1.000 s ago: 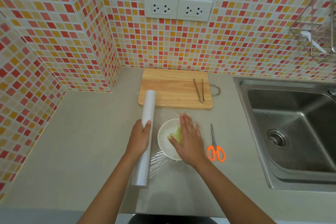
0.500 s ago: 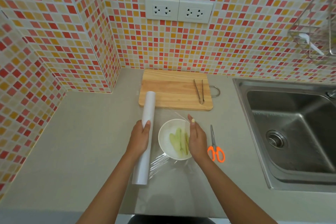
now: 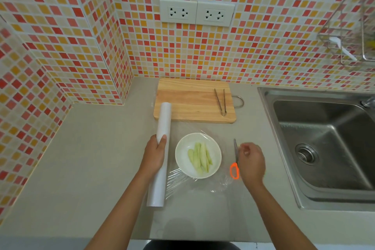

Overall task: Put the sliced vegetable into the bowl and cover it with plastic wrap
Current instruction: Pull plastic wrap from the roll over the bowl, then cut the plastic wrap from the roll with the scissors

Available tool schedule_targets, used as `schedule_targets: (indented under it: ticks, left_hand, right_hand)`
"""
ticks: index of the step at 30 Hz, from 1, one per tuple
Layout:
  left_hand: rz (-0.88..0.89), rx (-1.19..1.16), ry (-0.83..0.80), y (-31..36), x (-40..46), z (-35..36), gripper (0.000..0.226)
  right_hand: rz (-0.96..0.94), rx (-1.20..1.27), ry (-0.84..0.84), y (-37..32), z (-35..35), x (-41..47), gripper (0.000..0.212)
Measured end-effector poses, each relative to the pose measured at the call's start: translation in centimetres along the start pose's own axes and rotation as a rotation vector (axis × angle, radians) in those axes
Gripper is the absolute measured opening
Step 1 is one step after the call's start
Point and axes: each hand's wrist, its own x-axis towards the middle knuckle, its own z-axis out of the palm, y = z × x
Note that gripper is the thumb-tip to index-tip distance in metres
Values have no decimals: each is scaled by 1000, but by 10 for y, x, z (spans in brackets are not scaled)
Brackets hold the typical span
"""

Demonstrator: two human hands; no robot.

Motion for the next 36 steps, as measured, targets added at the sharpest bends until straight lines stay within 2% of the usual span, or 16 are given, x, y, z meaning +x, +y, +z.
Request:
schedule_targets:
  ticks: [3,5,11,15,22,28,32,36]
  left_hand:
    - [4,-9,-2,1,0,-1,29]
    - [5,-18,0,2,0,-1,28]
    - [-28,-7,-9,6,-1,-2,30]
    - [-44,8,-2,8,-3,-3,32]
    - [-38,45,17,14,-5,-5,32]
    - [4,71,29,18,-7,-5,34]
    - [15,79,17,22,-5,-7,36]
    - [5,64,-2,23,-5,-9,38]
  right_hand:
    - [121,-346,-216,22,-15,-2,19]
    - [166,-421,-318,30,-19,-7,25]
    - [175,-452,-359,21,-17,-10,27]
    - [250,-451,-319,12,-17,-9,30]
    - [362,-280,-343,18,-23,1,30]
    - [382,-209,-286,18,-25,-2,50]
    - [330,-43,-300,-12,-29,-21,37]
    - [308,204,-433,-51,-23,-60,27]
